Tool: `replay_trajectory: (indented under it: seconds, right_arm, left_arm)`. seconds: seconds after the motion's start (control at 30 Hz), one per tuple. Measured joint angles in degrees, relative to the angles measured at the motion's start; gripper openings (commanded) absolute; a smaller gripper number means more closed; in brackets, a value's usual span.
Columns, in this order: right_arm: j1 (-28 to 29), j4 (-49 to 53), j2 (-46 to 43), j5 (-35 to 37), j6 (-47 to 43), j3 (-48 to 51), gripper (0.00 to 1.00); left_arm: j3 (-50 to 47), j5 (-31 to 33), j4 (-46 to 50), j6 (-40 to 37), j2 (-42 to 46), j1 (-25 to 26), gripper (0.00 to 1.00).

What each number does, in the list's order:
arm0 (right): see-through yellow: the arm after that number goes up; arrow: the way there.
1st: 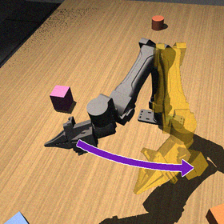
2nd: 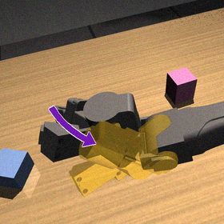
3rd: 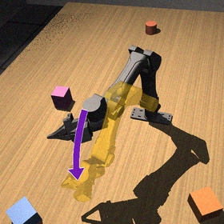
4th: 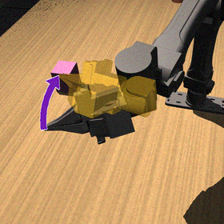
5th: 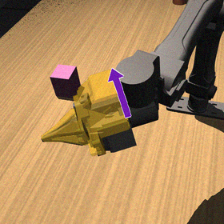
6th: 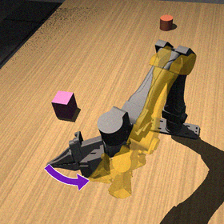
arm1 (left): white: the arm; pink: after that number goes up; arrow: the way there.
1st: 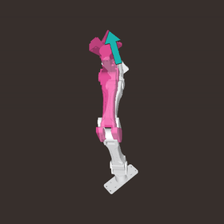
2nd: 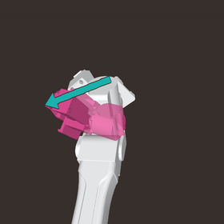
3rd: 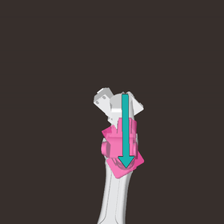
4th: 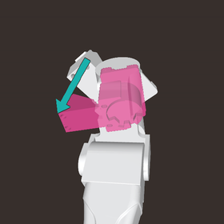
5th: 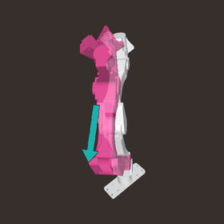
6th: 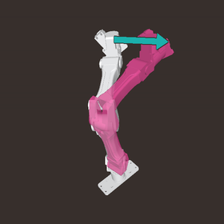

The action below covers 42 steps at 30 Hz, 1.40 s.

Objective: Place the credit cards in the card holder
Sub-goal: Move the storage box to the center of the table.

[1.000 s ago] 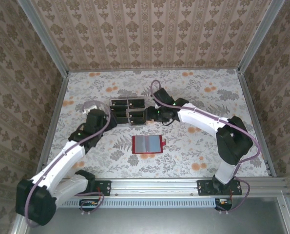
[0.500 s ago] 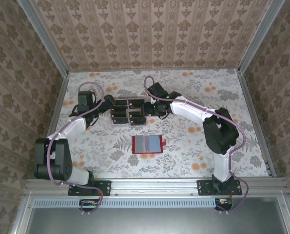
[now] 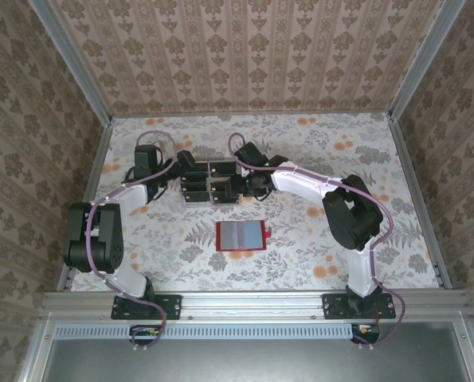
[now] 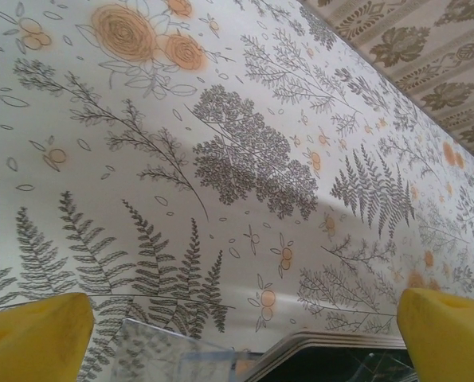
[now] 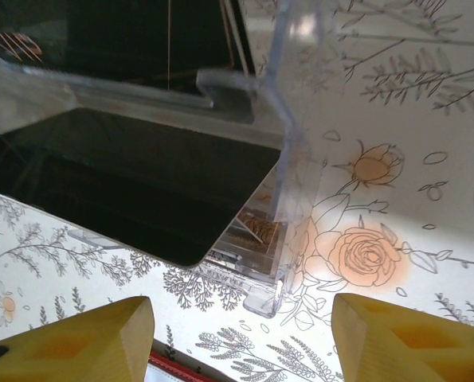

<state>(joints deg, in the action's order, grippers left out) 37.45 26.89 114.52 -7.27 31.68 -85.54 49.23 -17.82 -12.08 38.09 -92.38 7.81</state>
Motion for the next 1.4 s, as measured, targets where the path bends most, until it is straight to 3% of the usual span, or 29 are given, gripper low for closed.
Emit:
replay_trajectory:
  seconds: [0.63,1.4]
  right_arm:
    - [-3.4,-0.9,1.4,4.8,0.6,4.4,0.62]
    - [-17.6,-5.3,-10.0,7.1,2.3,22.0,0.62]
  left_arm:
    - [0.5,1.4,-3.7,1.3,-2.3,7.0,1.0]
    - [16.6,4.7,-3.2,2.9,-14.8,22.7,1.0]
